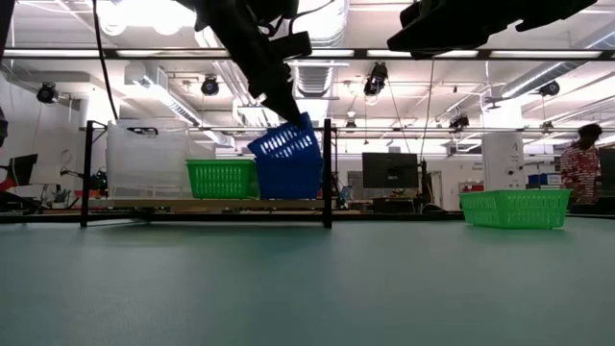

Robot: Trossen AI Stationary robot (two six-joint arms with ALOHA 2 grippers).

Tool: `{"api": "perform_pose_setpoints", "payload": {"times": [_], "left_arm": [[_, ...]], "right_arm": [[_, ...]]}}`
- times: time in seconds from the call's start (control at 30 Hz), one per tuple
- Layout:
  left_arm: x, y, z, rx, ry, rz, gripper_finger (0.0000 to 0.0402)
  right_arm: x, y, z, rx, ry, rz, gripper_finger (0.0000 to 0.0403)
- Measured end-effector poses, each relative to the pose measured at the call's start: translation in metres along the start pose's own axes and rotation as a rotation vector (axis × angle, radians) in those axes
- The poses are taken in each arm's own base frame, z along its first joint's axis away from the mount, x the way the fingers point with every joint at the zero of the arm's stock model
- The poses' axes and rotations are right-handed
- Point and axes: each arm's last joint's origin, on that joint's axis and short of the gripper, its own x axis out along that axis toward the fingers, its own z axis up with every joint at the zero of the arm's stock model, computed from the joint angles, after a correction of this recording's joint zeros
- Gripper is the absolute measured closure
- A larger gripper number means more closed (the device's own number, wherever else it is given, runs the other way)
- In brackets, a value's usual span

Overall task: Stack baskets on shelf by color
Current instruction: Stack the blue bin on top of the other blue bins on the shelf

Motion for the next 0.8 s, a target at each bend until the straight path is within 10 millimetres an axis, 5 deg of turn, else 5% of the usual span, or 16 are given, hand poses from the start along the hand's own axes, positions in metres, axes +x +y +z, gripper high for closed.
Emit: {"api": "perform_pose_setpoints", "payload": {"times": [0.27,0.6,0.8], "left_arm": [[-0.007,0.007,0.004,0.005,-0.038,0.023,0.0311],[-0.058,-0.015,0.006,-0.013,-0.117,-0.039,0.0312],[-0.054,-0.024,-0.012,-0.048,-0.253,0.0,0.0322]], "right_arm": [[0.0,0.0,0.0,0.013,0.0,0.0,0.0394],[0.0,0.0,0.0,0.051,0.002,0.001,0.0394],[0.0,0.0,-0.001,0.057,0.008,0.002,0.0394]]}}
